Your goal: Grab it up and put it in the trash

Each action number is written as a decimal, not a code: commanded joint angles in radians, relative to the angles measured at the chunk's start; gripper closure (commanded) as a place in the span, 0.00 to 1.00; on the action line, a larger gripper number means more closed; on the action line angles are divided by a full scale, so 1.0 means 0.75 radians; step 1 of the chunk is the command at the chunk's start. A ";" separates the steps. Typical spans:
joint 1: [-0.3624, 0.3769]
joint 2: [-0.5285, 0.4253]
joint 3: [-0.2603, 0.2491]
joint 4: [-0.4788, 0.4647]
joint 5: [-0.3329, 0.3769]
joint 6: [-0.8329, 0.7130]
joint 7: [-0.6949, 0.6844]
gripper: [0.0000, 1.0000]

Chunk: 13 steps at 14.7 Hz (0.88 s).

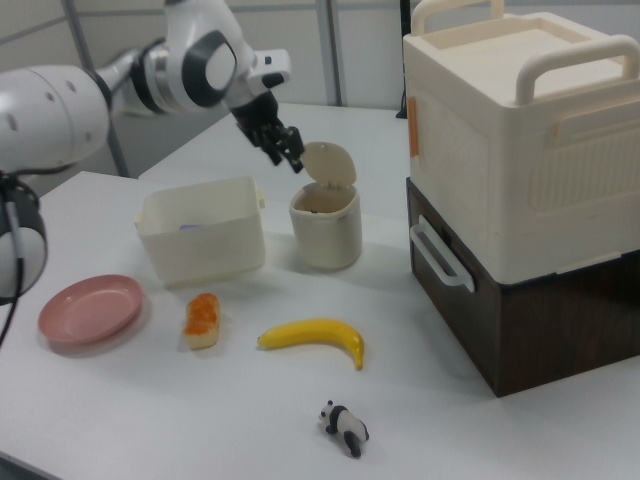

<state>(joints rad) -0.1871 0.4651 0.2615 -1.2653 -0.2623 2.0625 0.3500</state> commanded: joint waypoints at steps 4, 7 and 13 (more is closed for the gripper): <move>-0.059 -0.342 -0.005 -0.129 0.296 -0.435 -0.313 0.40; -0.059 -0.422 -0.021 -0.225 0.305 -0.435 -0.317 0.40; -0.055 -0.491 -0.042 -0.321 0.311 -0.480 -0.340 0.32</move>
<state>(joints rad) -0.2310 0.1642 0.2486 -1.4228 -0.0605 1.7243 0.1305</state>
